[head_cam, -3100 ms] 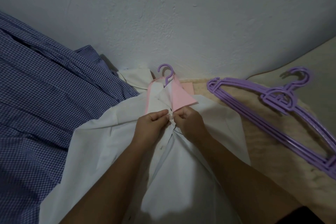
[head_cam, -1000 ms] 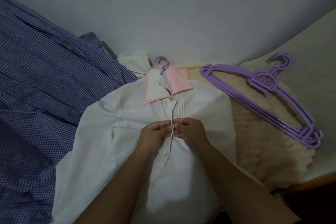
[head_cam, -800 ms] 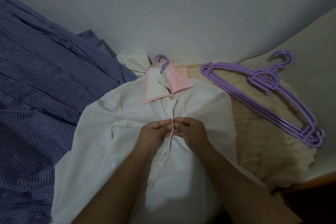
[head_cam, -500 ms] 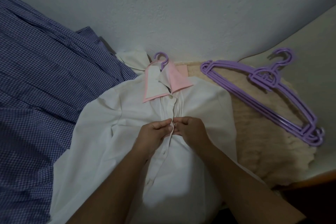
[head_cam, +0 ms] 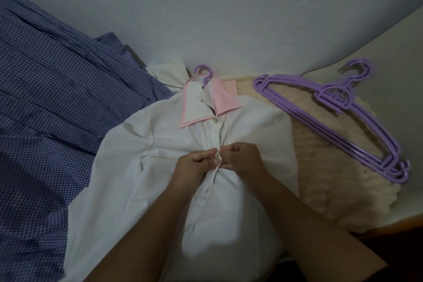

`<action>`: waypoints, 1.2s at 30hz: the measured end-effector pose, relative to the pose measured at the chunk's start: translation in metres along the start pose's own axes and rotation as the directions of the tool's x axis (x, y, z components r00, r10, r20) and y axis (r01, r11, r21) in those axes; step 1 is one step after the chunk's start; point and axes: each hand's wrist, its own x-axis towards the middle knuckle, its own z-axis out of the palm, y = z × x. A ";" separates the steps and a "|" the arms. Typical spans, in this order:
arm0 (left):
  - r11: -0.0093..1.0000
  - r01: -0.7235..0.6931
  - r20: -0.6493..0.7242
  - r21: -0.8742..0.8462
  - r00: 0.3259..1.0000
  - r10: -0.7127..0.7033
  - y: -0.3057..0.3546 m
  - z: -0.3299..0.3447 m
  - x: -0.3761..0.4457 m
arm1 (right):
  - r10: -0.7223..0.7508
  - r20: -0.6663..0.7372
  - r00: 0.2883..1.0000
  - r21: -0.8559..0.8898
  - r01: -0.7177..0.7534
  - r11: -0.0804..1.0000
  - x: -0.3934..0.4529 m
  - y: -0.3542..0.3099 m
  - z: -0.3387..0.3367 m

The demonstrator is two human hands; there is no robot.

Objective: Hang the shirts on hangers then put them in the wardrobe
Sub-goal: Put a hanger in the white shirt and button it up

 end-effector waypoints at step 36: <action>0.570 0.011 -0.104 0.821 0.986 0.131 0.009 -0.018 -0.038 | -0.148 0.075 0.986 -0.472 0.166 0.866 -0.035 0.011 -0.020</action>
